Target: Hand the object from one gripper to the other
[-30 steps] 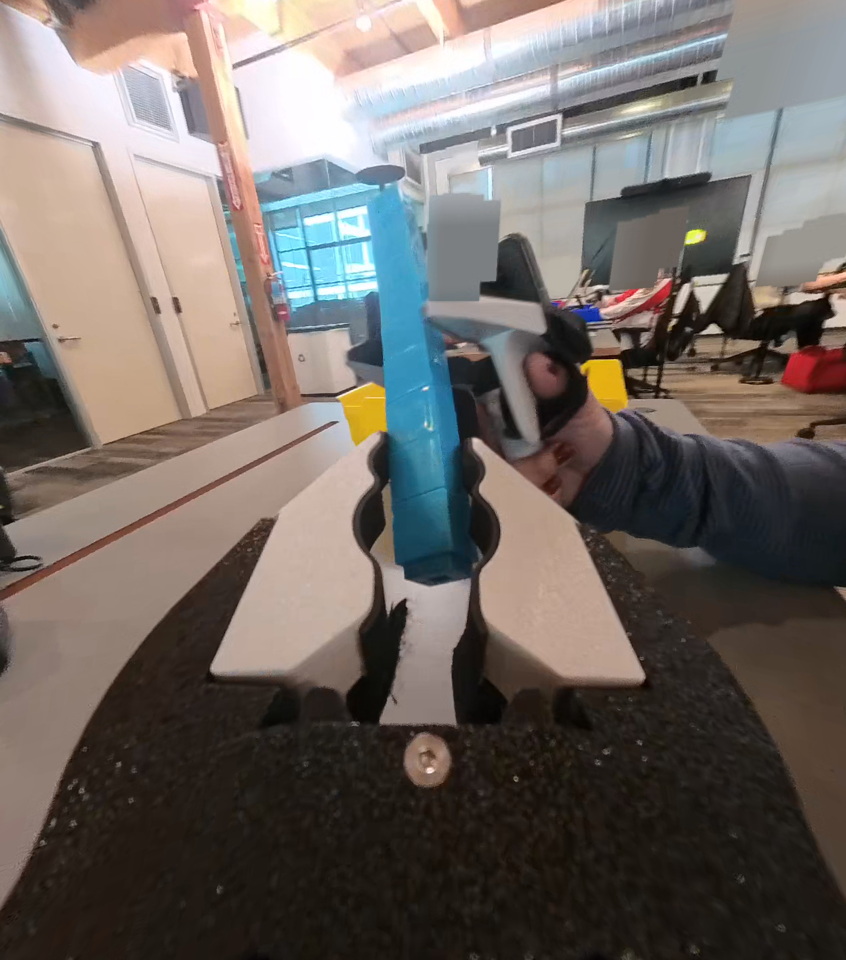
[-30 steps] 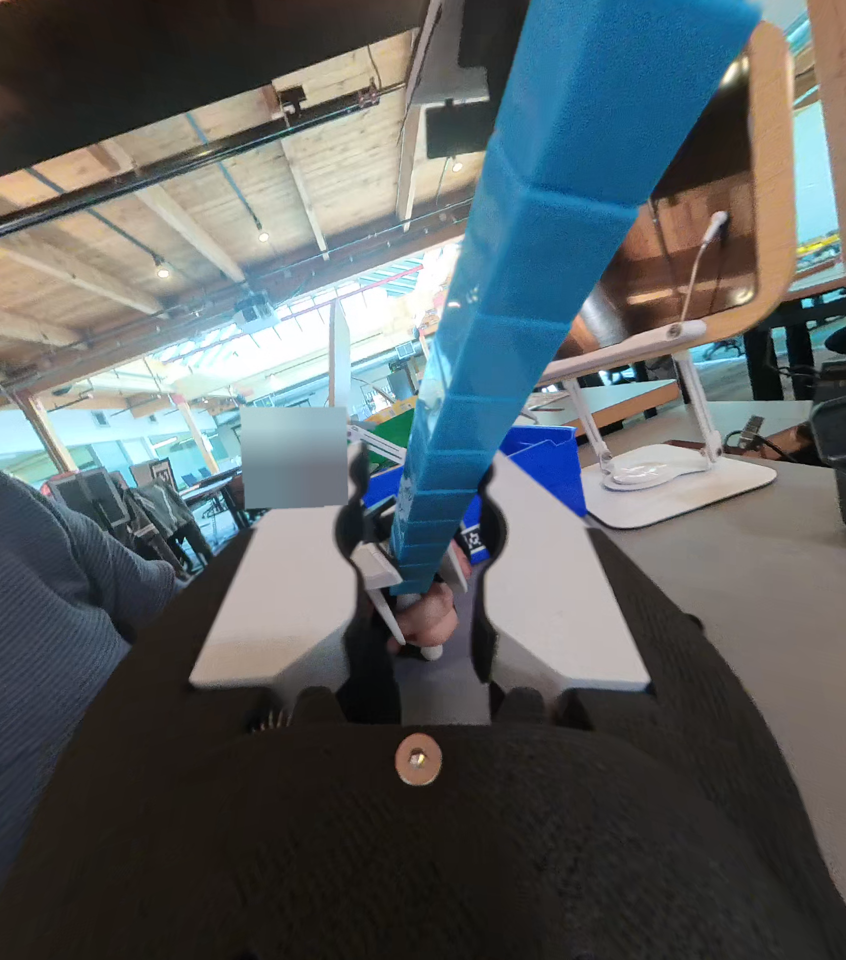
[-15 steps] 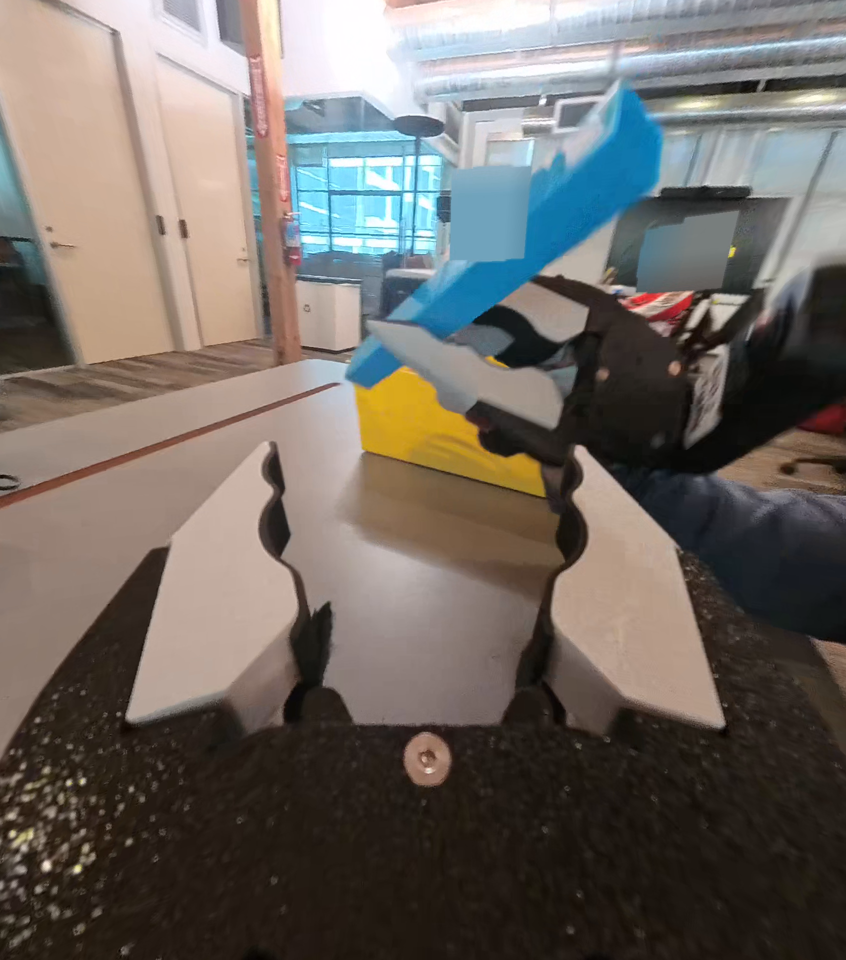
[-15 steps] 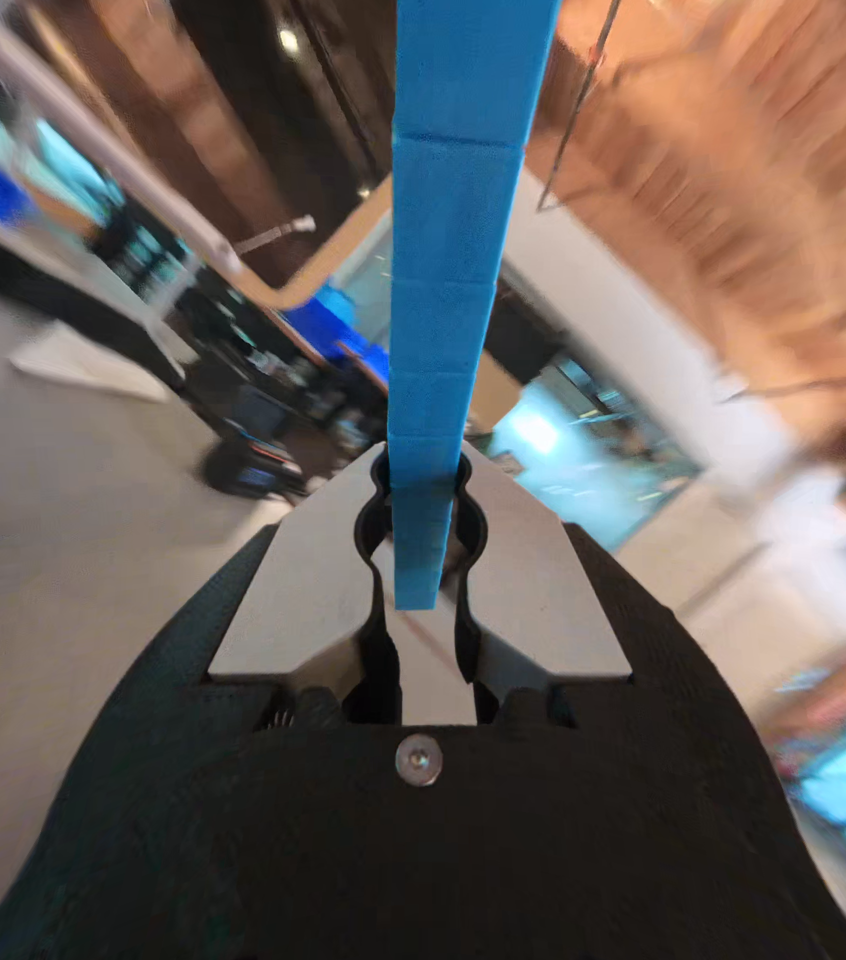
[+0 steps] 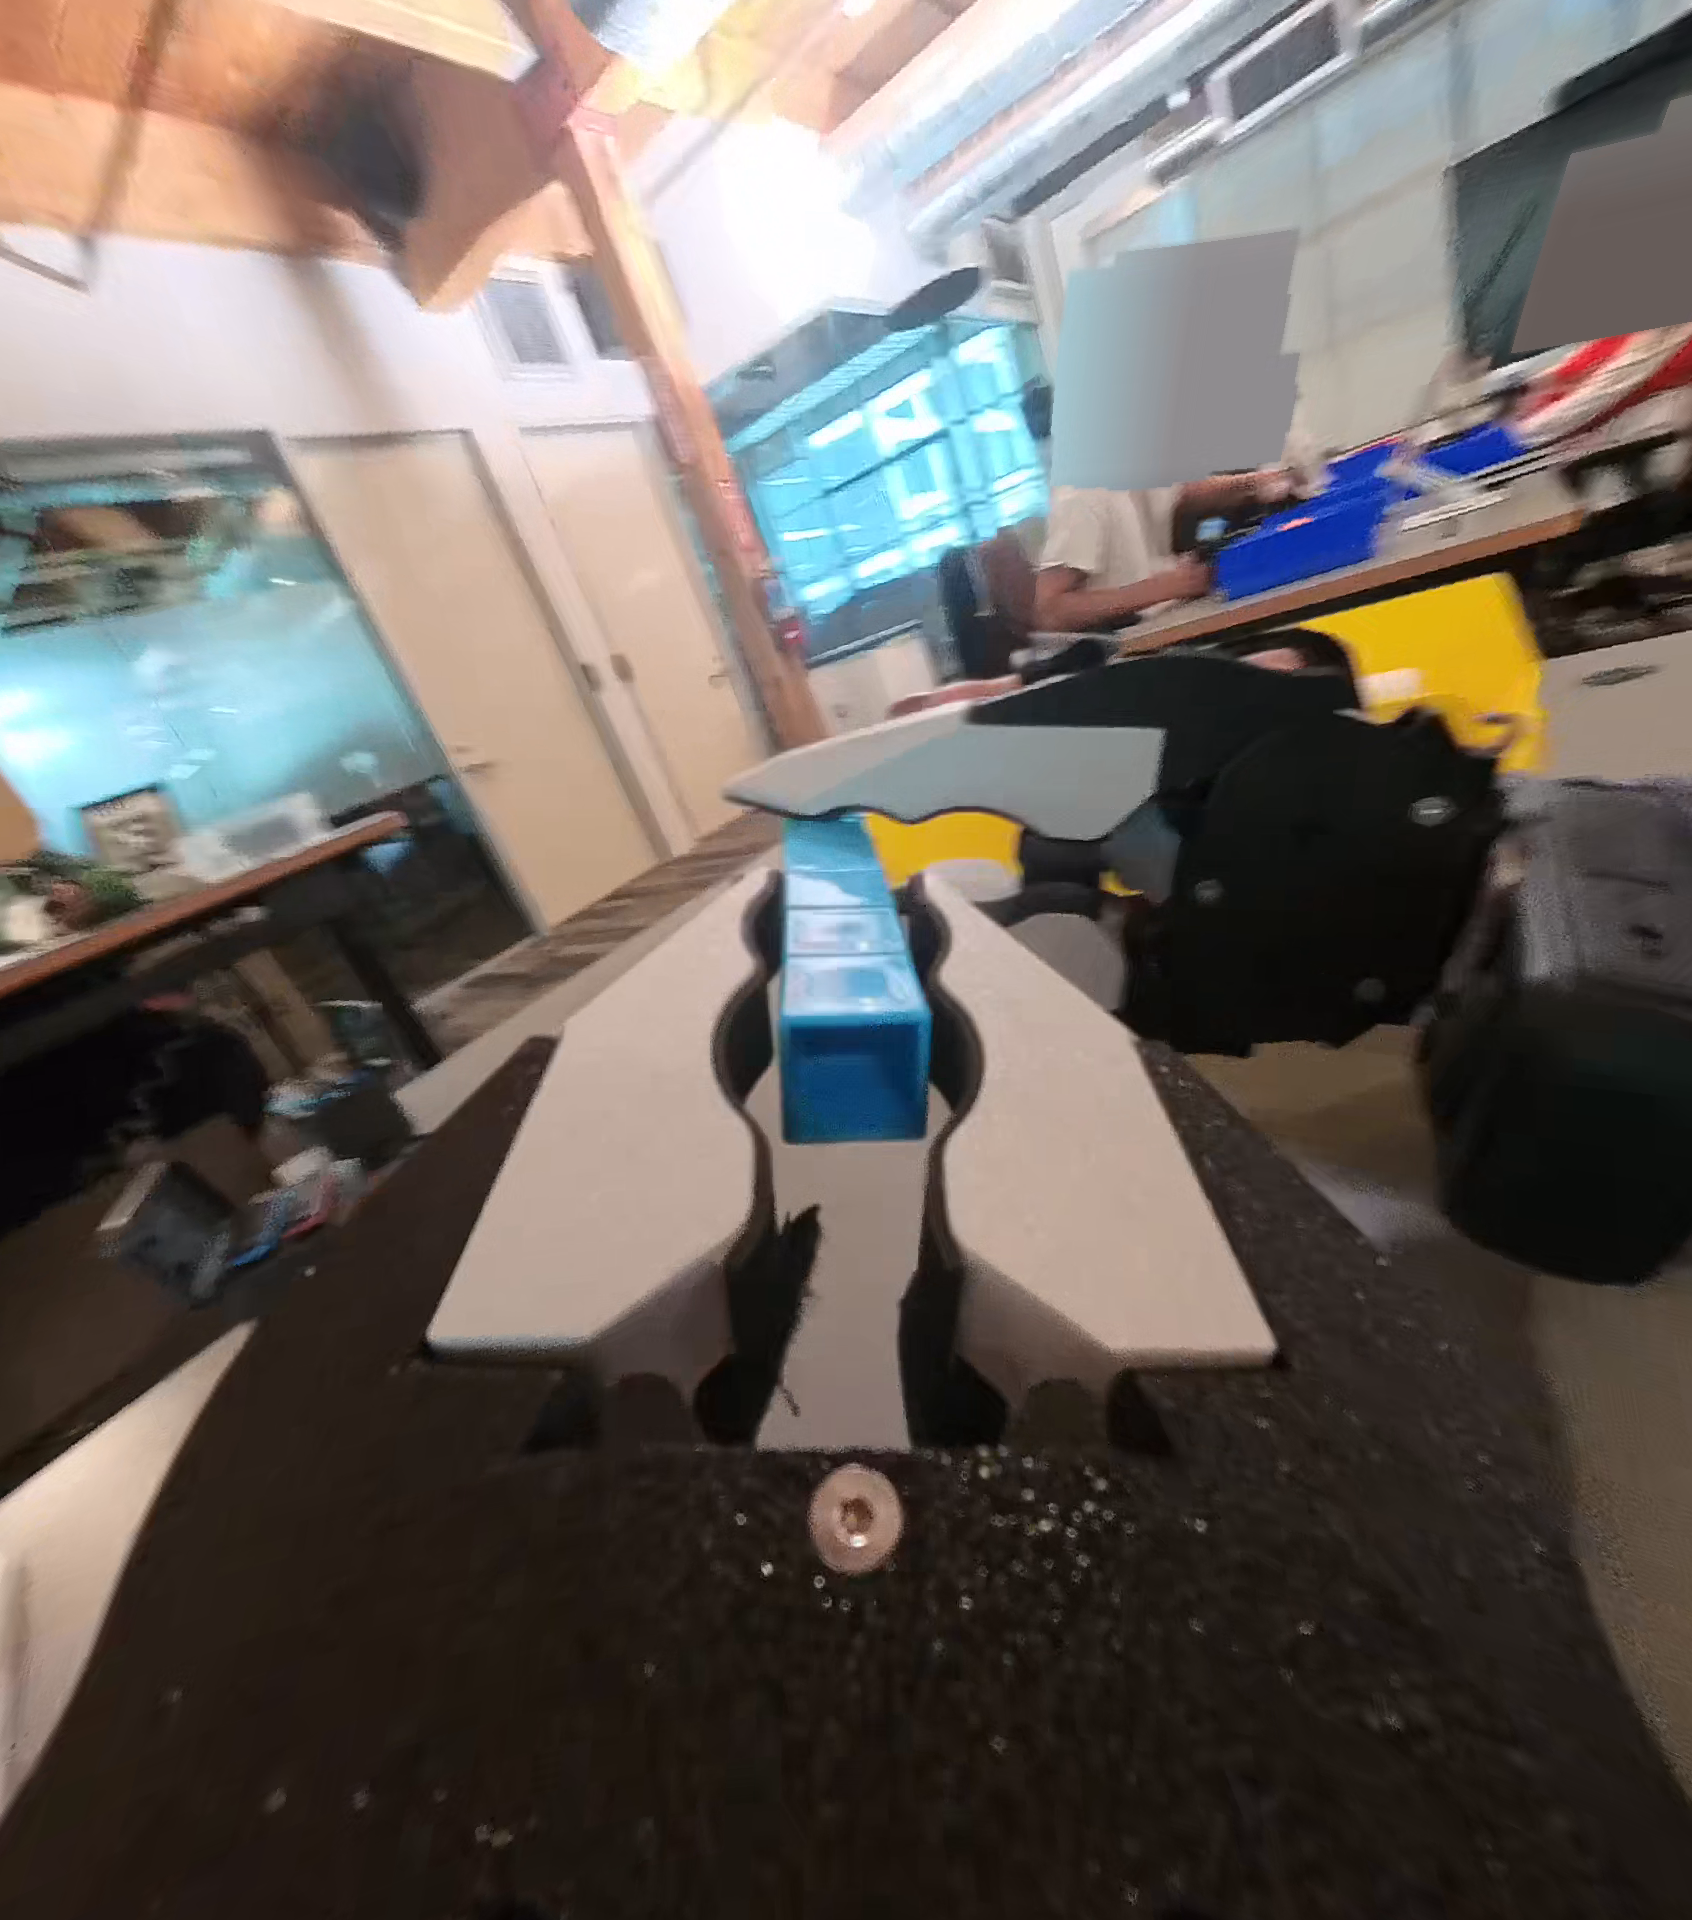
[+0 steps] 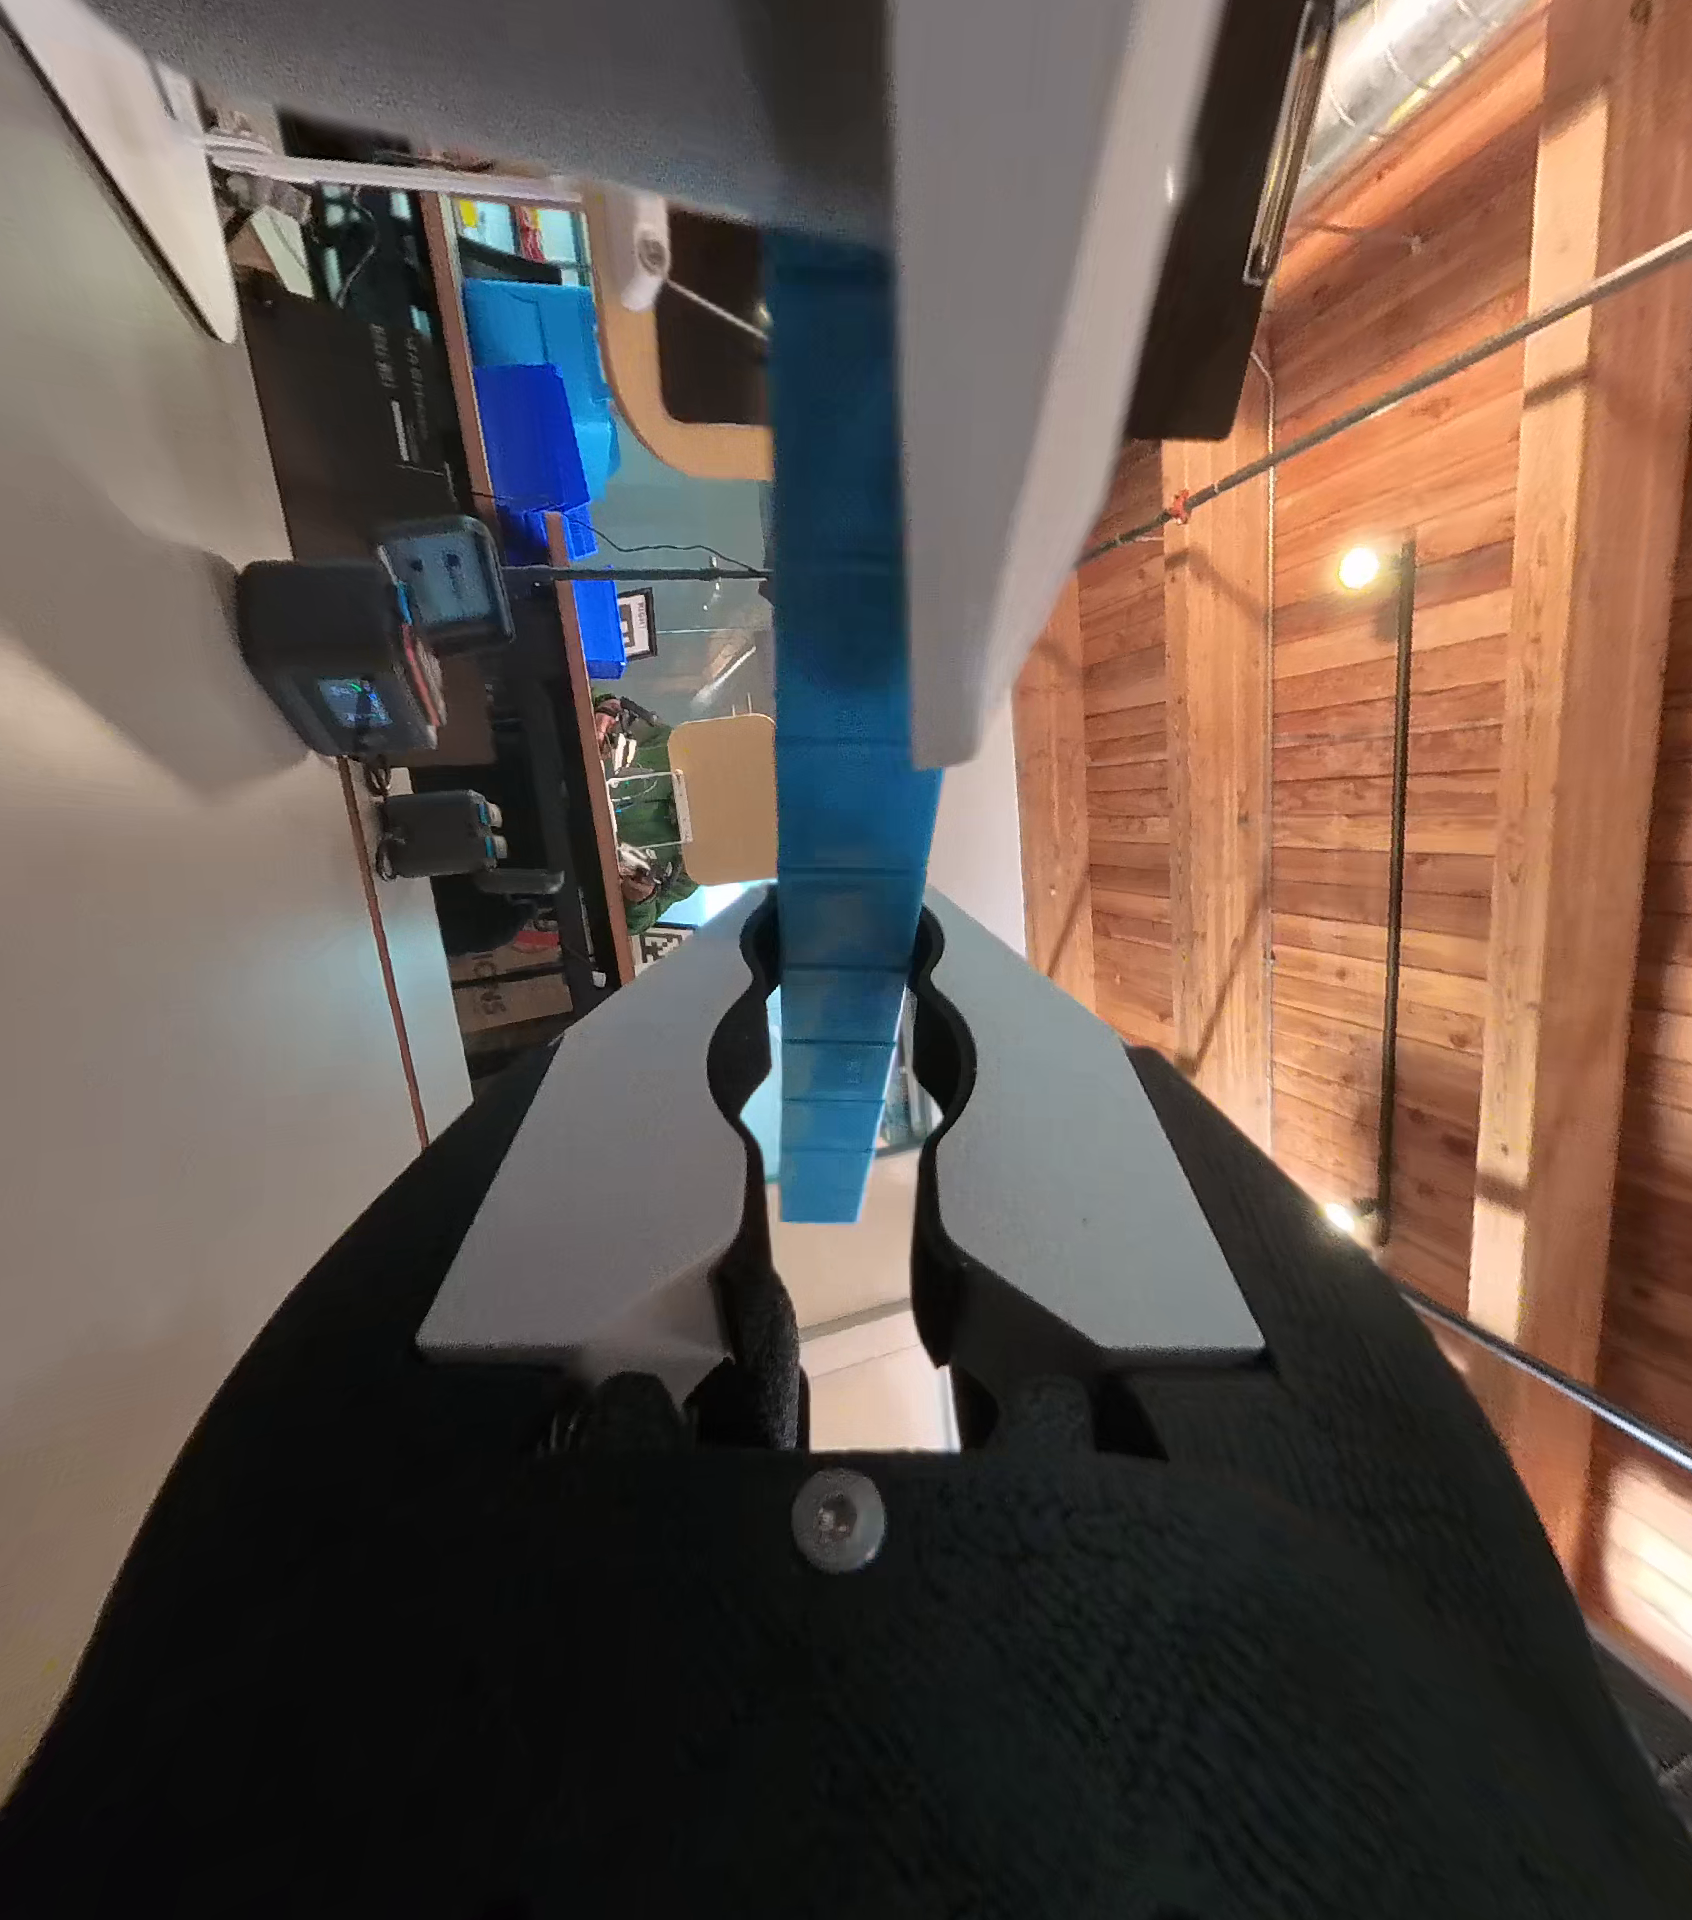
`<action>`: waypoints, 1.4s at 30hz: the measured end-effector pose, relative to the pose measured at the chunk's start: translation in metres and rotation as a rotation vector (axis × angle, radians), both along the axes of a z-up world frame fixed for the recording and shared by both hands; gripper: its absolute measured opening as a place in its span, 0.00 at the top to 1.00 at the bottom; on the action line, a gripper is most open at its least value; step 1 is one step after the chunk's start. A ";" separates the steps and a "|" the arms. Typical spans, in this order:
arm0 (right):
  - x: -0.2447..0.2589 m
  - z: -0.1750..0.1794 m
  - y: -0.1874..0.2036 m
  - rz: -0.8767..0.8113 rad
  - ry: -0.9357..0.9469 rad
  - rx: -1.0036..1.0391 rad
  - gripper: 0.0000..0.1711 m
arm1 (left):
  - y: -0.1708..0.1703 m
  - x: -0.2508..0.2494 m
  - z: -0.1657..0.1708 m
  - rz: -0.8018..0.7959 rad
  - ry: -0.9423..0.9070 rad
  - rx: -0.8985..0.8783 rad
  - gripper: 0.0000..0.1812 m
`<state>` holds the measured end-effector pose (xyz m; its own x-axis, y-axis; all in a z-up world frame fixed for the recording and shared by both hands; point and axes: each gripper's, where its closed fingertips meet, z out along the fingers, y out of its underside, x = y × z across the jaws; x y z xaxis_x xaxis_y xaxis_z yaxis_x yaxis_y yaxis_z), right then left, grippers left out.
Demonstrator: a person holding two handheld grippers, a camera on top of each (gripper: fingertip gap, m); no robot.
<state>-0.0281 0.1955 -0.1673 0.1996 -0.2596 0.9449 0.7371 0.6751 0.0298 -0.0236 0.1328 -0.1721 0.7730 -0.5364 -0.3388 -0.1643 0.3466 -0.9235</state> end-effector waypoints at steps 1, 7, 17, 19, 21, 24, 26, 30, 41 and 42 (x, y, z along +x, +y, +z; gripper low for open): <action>-0.001 0.000 -0.001 0.009 0.004 -0.005 0.88 | 0.001 -0.004 0.001 0.029 0.022 0.024 0.89; -0.003 0.005 -0.010 0.254 0.238 -0.401 0.60 | 0.002 -0.043 0.029 0.159 -0.113 0.122 0.89; -0.023 0.017 -0.057 1.245 0.809 -2.199 0.59 | -0.021 -0.012 0.029 0.132 0.094 0.364 0.90; -0.021 0.018 -0.052 1.298 0.881 -2.281 0.65 | -0.021 -0.005 0.022 0.113 0.135 0.364 0.90; -0.019 0.018 -0.048 1.309 0.911 -2.286 0.79 | -0.018 -0.003 0.015 0.118 0.153 0.345 0.90; -0.019 0.016 -0.043 1.205 0.890 -2.177 0.88 | -0.010 -0.003 0.010 0.106 0.110 0.290 0.66; -0.015 0.018 -0.040 1.076 0.835 -2.047 0.88 | -0.002 -0.009 0.007 0.127 0.082 0.244 0.55; 0.020 0.043 -0.032 0.757 0.710 -1.845 0.88 | 0.005 -0.020 0.003 0.150 0.064 0.225 0.57; 0.217 0.025 0.051 -0.677 0.175 -1.849 0.88 | 0.013 -0.026 -0.003 0.176 0.050 0.183 0.66; 0.228 0.015 0.052 -0.765 0.140 -1.882 0.88 | 0.014 -0.027 -0.003 0.177 0.048 0.180 0.67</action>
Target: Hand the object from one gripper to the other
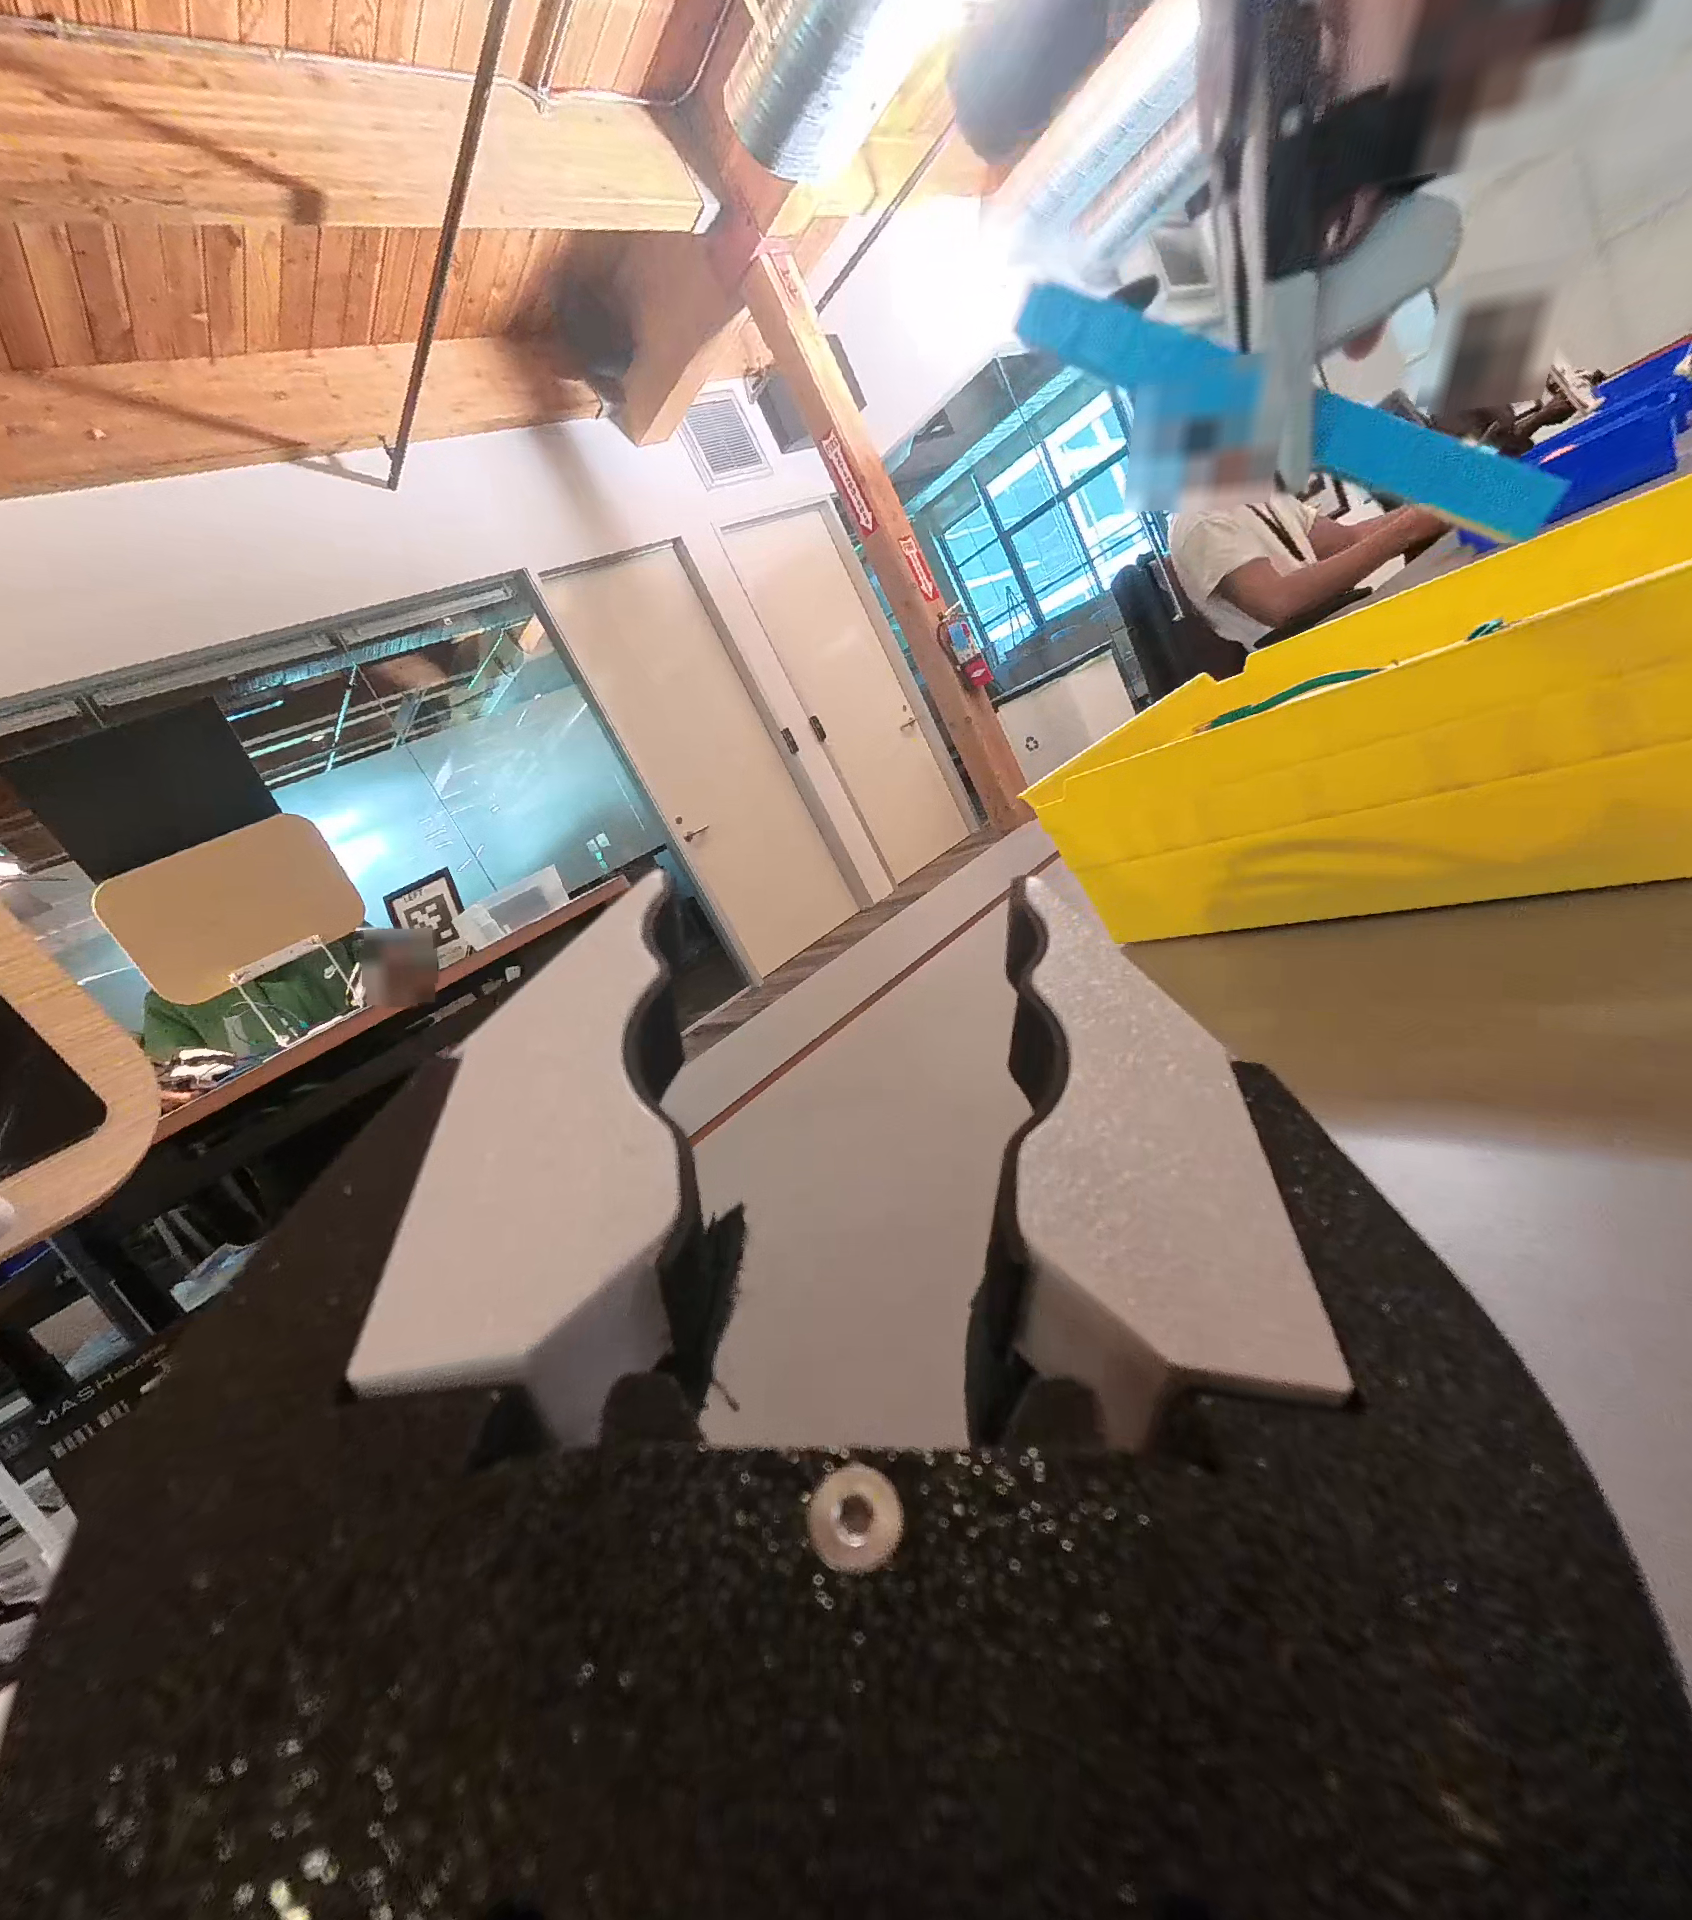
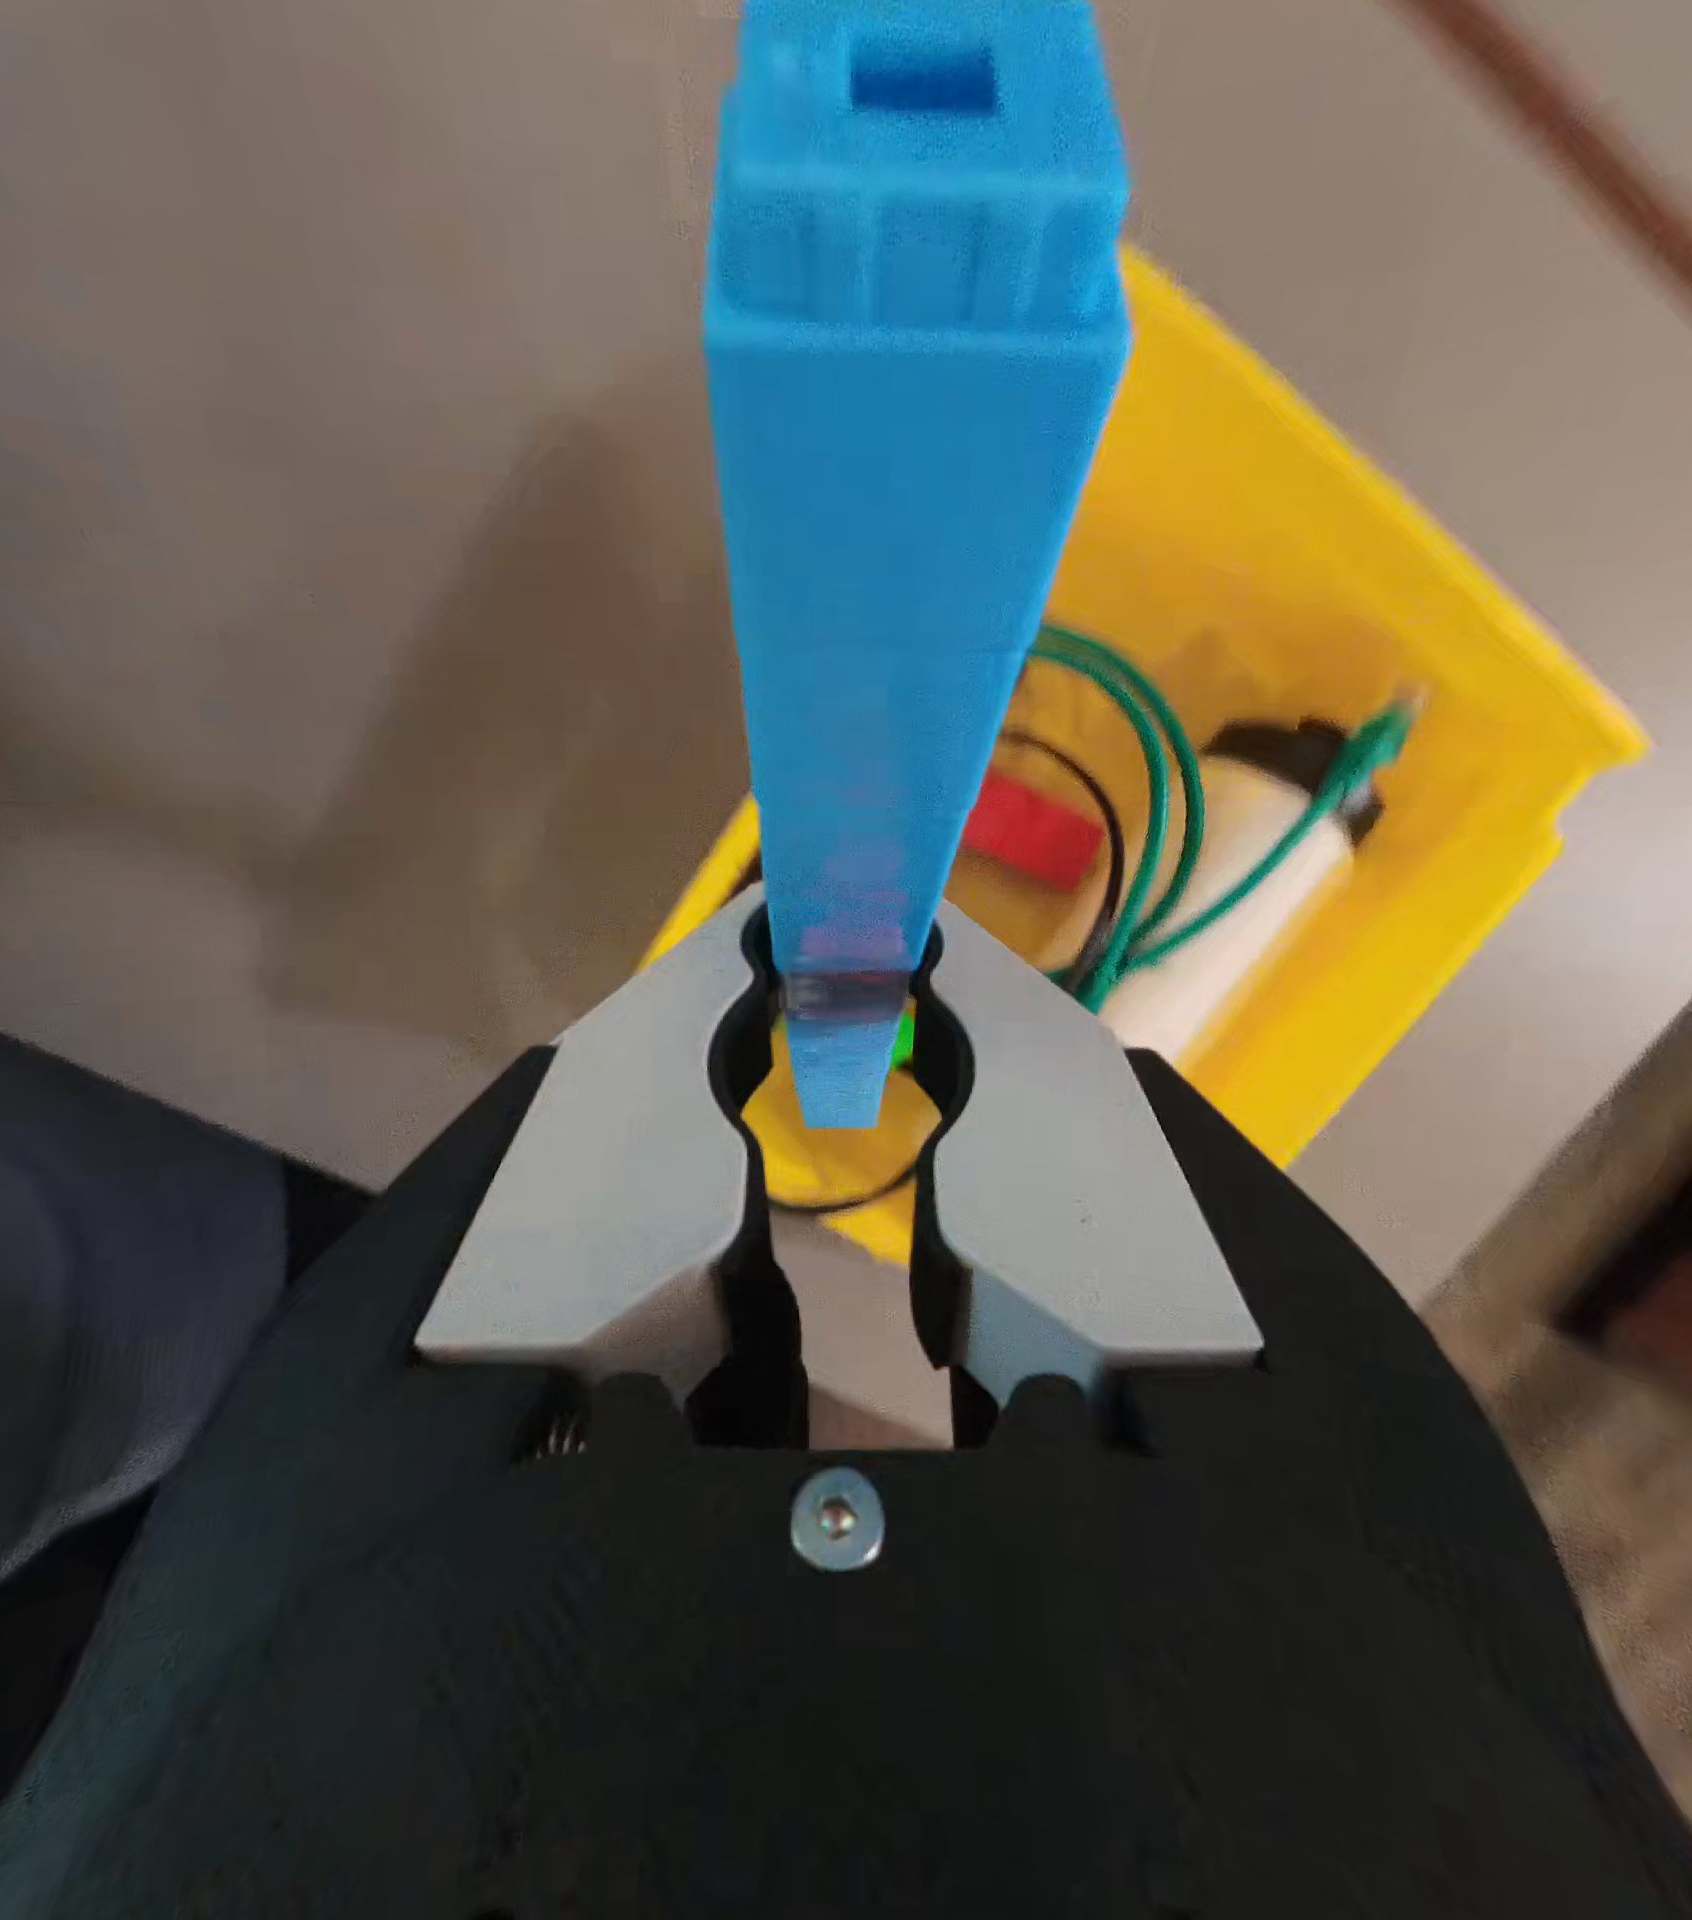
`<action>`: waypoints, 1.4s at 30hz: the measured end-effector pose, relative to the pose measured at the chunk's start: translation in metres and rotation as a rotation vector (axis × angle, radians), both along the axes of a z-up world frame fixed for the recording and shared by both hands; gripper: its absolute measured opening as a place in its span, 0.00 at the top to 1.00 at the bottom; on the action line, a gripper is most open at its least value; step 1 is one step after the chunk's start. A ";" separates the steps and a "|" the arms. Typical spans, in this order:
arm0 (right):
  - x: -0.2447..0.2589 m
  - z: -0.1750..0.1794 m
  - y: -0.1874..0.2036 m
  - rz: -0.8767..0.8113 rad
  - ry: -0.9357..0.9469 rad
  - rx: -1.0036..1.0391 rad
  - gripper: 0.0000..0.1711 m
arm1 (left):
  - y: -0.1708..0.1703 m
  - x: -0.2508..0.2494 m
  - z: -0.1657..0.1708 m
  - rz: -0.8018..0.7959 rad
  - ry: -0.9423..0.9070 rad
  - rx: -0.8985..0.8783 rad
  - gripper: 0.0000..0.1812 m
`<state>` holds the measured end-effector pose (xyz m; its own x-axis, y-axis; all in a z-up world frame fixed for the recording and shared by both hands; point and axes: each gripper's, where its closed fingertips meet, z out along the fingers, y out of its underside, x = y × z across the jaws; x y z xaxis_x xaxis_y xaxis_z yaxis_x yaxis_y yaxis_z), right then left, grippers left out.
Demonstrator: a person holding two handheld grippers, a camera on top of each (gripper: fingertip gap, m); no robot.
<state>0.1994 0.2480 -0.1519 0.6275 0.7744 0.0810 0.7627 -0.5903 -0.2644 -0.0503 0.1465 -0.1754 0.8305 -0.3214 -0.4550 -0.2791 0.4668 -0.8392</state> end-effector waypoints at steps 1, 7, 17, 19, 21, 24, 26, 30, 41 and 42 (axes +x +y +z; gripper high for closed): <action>0.010 -0.009 0.001 -0.027 -0.058 -0.058 0.88 | 0.001 -0.001 0.000 0.001 -0.003 -0.004 0.67; 0.031 -0.048 0.005 -0.159 -0.157 -0.232 0.73 | 0.002 -0.005 -0.001 0.001 -0.029 -0.023 0.68; -0.125 0.017 0.012 0.124 0.408 0.359 0.64 | 0.003 -0.005 -0.002 0.008 -0.031 -0.032 0.69; -0.172 0.032 0.009 0.202 0.626 0.555 0.67 | 0.004 -0.006 -0.003 0.012 -0.035 -0.037 0.69; -0.202 0.036 0.011 0.229 0.813 0.770 0.73 | 0.006 -0.009 -0.003 0.017 -0.045 -0.044 0.69; -0.238 -0.001 0.006 0.264 0.986 0.839 0.85 | 0.008 -0.014 -0.004 0.027 -0.073 -0.063 0.70; -0.252 -0.026 0.009 0.207 1.076 0.811 0.84 | 0.010 -0.019 -0.004 0.034 -0.098 -0.074 0.70; -0.242 -0.042 0.014 0.061 1.192 0.984 0.85 | 0.013 -0.027 -0.002 0.047 -0.137 -0.088 0.70; -0.260 -0.047 -0.007 0.298 1.035 1.119 0.89 | -0.043 -0.166 0.056 0.437 -0.131 -0.437 0.74; -0.262 -0.048 -0.007 0.303 1.025 1.123 0.89 | -0.051 -0.200 0.038 0.546 -0.137 -0.590 0.72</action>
<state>-0.0627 0.2410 -0.1999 0.6118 0.7161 0.3359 0.0345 0.4001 -0.9158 -0.2505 0.0950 -0.1374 0.9753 -0.0102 -0.2205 -0.2167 -0.2351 -0.9475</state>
